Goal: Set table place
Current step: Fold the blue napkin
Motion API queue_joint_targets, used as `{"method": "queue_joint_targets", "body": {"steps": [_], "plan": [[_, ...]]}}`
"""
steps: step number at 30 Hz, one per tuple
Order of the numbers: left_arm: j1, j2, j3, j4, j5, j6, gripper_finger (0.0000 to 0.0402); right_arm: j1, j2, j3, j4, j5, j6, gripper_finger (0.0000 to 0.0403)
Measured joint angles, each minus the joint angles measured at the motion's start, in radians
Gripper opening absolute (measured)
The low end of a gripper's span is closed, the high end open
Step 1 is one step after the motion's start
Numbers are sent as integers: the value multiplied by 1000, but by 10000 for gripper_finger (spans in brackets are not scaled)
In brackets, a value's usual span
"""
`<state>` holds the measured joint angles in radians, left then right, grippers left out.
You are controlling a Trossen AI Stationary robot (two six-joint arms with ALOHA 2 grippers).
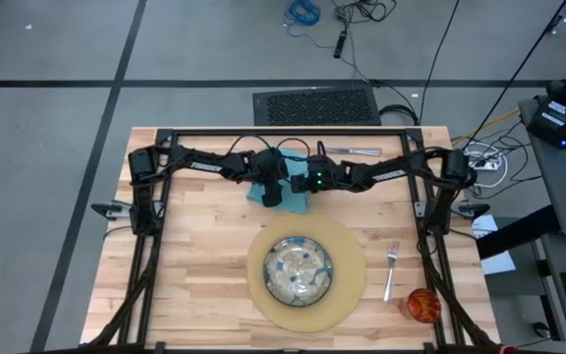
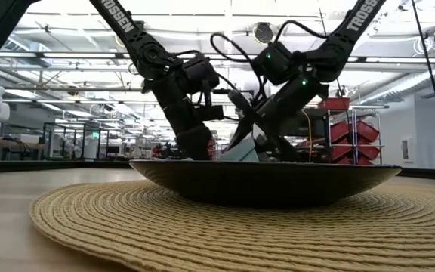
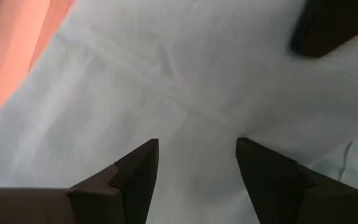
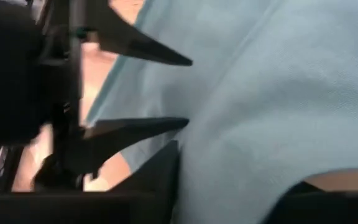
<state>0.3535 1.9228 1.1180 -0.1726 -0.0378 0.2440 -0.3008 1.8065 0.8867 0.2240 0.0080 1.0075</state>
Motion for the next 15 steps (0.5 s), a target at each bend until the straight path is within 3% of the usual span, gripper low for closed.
{"method": "queue_joint_targets", "body": {"steps": [8, 15], "plan": [[3, 42, -15, 32, -5, -1, 203, 24, -52, 0, -36, -10, -43, 15], [-16, 74, -14, 95, 9, -2, 203, 7, -115, -1, -51, -7, -52, 3]]}}
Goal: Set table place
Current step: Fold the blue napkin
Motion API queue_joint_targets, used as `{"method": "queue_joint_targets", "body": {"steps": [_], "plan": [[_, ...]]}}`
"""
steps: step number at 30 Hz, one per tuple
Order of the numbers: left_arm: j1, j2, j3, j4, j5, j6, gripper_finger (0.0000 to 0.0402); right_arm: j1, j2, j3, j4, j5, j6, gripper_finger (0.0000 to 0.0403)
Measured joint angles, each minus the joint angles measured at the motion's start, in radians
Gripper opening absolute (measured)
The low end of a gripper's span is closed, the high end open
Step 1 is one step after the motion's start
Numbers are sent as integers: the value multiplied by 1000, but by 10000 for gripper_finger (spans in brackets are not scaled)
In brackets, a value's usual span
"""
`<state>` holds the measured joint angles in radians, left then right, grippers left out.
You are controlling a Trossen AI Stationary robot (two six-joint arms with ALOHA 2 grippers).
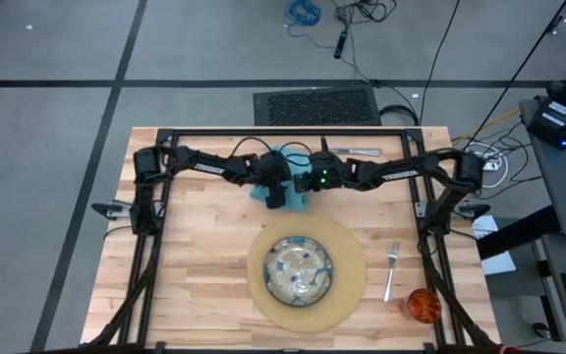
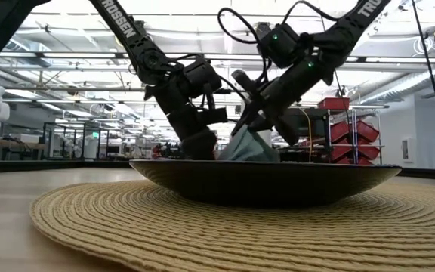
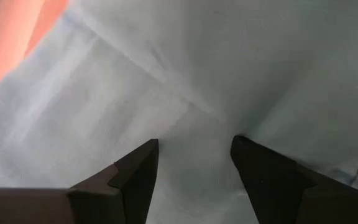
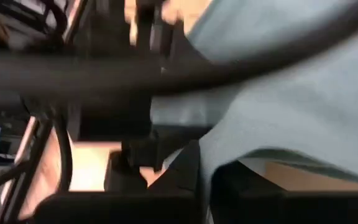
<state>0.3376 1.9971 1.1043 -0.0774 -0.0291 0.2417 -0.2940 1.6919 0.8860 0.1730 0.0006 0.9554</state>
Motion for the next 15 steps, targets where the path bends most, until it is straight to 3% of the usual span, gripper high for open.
{"method": "queue_joint_targets", "body": {"steps": [9, 15], "plan": [[-13, 3, 0, 35, 50, -5, 203, -40, -7, 183, -319, -15, -106, 1], [-19, 5, -3, 73, 65, -25, 203, -65, -6, 253, -399, -21, -133, 0]]}}
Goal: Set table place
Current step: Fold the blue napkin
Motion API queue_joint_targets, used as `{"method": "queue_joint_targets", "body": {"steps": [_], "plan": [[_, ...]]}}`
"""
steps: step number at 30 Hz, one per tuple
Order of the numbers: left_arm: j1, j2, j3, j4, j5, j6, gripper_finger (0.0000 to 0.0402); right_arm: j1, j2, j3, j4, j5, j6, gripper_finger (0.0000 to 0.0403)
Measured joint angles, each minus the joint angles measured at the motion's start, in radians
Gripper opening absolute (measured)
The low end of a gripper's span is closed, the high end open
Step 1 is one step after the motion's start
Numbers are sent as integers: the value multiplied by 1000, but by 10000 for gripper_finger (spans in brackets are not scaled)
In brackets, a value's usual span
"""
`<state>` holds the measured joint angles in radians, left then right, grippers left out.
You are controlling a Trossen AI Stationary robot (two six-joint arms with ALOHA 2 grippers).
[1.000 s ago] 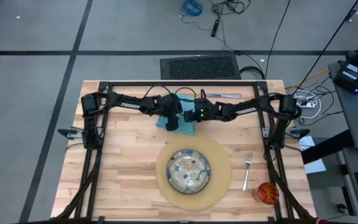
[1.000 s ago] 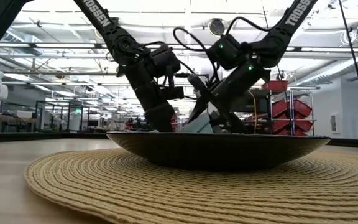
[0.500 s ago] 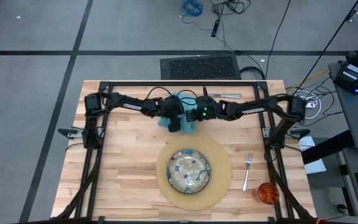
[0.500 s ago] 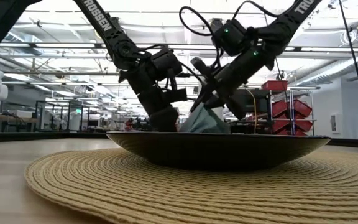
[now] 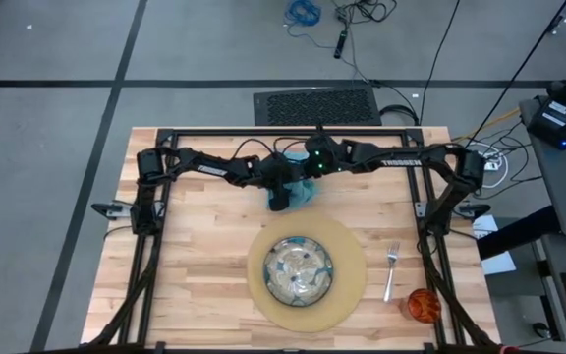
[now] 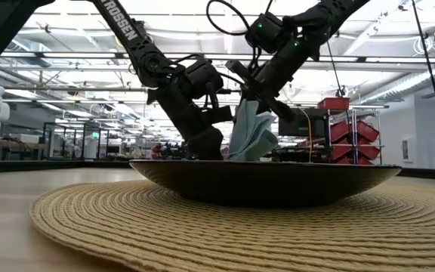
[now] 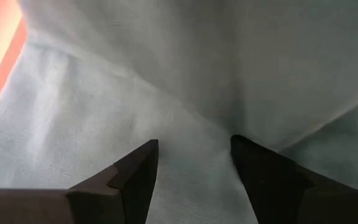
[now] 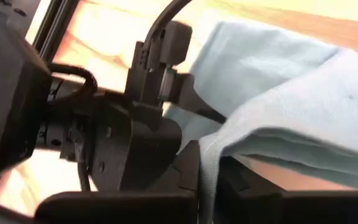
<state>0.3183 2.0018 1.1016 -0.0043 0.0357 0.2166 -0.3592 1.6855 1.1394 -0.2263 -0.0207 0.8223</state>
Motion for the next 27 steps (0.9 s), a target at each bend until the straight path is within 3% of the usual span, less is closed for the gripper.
{"method": "queue_joint_targets", "body": {"steps": [8, 27], "plan": [[-4, 1, -1, 17, 10, -2, 203, 6, 73, 6, -129, -81, 2, 3], [-8, -50, -6, 3, 18, -52, 203, 47, 143, 4, -30, -83, -22, 6]]}}
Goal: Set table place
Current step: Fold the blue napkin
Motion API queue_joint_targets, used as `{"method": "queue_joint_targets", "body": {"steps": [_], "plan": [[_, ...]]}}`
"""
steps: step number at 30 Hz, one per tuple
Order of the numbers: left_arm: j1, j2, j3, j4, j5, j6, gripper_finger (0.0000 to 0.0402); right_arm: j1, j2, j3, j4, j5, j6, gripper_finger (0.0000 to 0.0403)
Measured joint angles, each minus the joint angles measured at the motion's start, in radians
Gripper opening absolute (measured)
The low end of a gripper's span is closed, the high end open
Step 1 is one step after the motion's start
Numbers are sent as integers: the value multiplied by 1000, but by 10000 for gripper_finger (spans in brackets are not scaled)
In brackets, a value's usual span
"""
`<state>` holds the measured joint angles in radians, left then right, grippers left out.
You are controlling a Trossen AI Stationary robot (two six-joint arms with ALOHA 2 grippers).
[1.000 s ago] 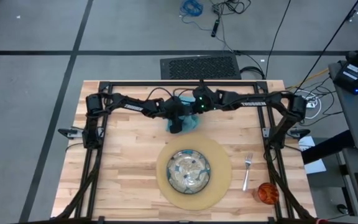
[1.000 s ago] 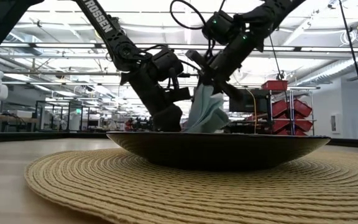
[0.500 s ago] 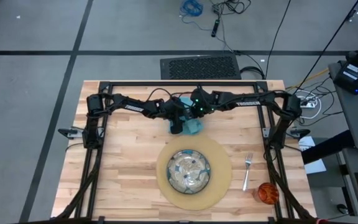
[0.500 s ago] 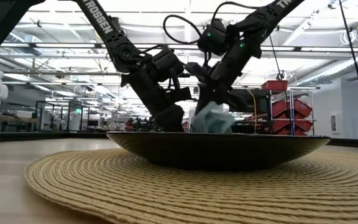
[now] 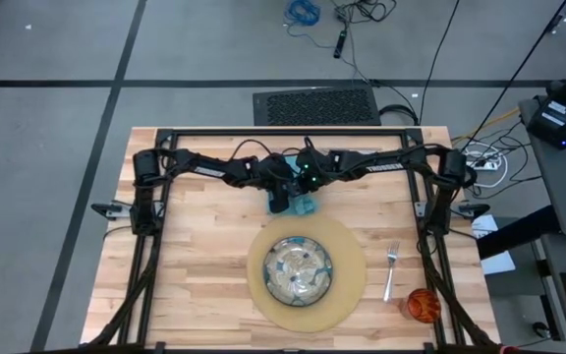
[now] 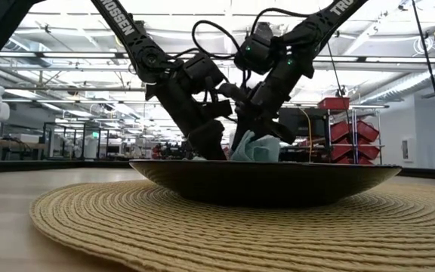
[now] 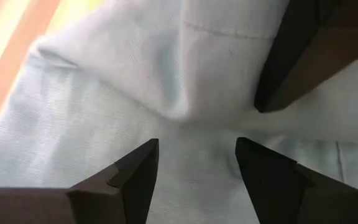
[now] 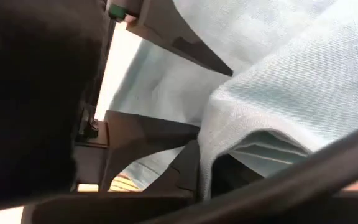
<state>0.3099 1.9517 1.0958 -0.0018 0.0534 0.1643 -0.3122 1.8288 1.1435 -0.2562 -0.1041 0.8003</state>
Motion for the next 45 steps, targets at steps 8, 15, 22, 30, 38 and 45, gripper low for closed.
{"method": "queue_joint_targets", "body": {"steps": [8, 15, 22, 30, 38, 45], "plan": [[1, -47, 13, -137, -77, 30, 203, -1, 0, 0, -1, 4, -25, 6], [1, -198, 16, -235, -141, 70, 203, -5, 0, 0, 1, 5, -35, 6], [1, -454, 16, -462, -253, 134, 203, -10, 0, 0, -18, 2, -43, 2], [-5, -780, 20, -498, -268, 122, 203, -16, 1, 121, -184, 35, -105, 1], [-5, -934, 18, -621, -268, 70, 203, -23, 62, 255, -362, 49, -136, 0], [-18, -966, -30, -719, -261, 50, 203, -1, 256, 443, -512, 49, -223, 0]]}}
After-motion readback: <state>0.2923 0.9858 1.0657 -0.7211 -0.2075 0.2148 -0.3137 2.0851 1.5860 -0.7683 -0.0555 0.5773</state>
